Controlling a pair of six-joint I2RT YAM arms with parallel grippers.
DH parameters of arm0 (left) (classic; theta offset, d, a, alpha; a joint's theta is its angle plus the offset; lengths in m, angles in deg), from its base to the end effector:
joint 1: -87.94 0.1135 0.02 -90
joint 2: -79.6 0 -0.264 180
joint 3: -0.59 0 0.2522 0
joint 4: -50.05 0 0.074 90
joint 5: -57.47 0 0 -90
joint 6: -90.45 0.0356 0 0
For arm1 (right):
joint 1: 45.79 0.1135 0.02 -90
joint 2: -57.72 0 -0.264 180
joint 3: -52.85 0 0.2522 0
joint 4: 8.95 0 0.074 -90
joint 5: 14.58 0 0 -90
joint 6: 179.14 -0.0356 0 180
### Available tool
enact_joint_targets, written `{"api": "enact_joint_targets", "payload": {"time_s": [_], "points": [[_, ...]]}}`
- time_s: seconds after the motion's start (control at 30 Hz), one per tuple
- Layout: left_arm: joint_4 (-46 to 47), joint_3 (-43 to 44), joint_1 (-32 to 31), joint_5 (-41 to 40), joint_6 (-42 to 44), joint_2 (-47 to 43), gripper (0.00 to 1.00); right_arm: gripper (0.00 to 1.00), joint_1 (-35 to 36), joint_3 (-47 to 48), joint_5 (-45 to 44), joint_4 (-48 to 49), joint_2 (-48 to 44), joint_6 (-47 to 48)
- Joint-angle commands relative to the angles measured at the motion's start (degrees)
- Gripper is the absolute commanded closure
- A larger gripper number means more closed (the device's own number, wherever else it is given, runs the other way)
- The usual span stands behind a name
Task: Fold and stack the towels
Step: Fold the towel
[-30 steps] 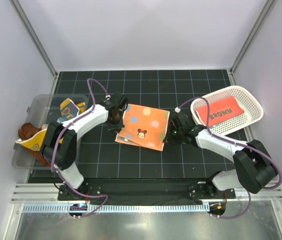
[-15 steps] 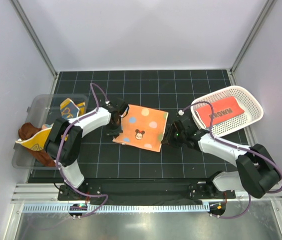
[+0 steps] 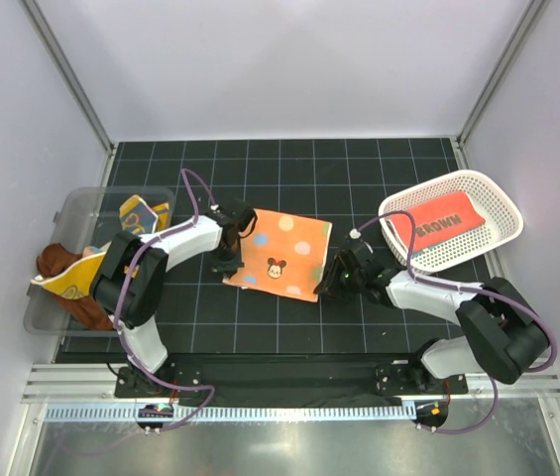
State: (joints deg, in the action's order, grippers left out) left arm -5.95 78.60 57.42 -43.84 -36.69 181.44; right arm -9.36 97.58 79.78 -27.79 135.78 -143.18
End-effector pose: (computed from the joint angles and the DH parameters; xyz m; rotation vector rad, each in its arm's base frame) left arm 0.2827 -0.1586 0.1628 -0.1918 2.8771 0.0943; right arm 0.1941 0.1466 0.1467 0.3699 2.6130 0.7128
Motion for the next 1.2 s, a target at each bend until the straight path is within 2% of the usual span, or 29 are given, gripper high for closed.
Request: {"api": "enact_joint_targets", "payload": {"time_s": [0.0, 0.17, 0.27, 0.3, 0.33, 0.37, 0.43, 0.6, 0.83, 0.93, 0.97, 1.17], "points": [[2.7, -1.7, -0.2, 0.7, -1.0, -0.2, 1.0, 0.65, 0.9, 0.2, -1.5, 3.8, 0.9, -1.7], [3.0, -1.8, -0.2, 1.0, -1.0, -0.3, 1.0, 0.66, 1.5, -0.2, -1.1, 4.7, 1.5, -2.6], [3.0, -1.7, -0.3, 1.5, -1.0, -0.6, 1.0, 0.7, 1.5, 0.1, -0.9, 6.5, 2.4, -2.8], [3.0, -1.7, -0.3, 1.5, -1.0, -0.8, 1.0, 0.74, 1.5, 0.5, -0.9, 6.5, 2.8, -2.7], [3.0, -1.6, -0.3, 1.6, -1.0, -0.9, 1.0, 0.86, 1.5, 0.8, -1.2, 6.1, 2.8, -2.7], [2.8, -1.3, -0.2, 1.6, -1.0, -1.1, 1.0, 0.92, 1.5, 1.2, -1.5, 5.5, 2.6, -2.6], [1.7, -0.7, -0.3, 1.4, -0.9, -1.8, 1.0, 0.99, 1.5, 2.9, -2.7, 2.6, 1.9, -1.9], [-4.2, 5.0, -0.3, -3.4, 0.2, -3.7, 1.0, 0.99, 1.5, 8.1, -4.1, -4.8, -1.0, 0.1], [-7.4, 7.0, -0.3, -8.9, 1.3, -4.4, 1.0, 0.99, 1.5, 9.3, -2.6, -4.1, 0.2, -1.1], [-6.3, 4.8, -0.2, -10.1, 1.0, -3.9, 1.0, 0.99, 1.5, 5.9, -0.1, 1.9, 1.6, -3.8], [-5.2, 4.0, -0.2, -10.7, 0.9, -3.4, 1.0, 0.99, 1.5, 4.6, 1.2, 6.5, 2.1, -5.4], [-3.6, 2.3, -0.2, -11.9, 0.8, 1.3, 1.0, 0.99, 1.5, -4.4, 2.4, 20.4, 7.3, -11.1]]}}
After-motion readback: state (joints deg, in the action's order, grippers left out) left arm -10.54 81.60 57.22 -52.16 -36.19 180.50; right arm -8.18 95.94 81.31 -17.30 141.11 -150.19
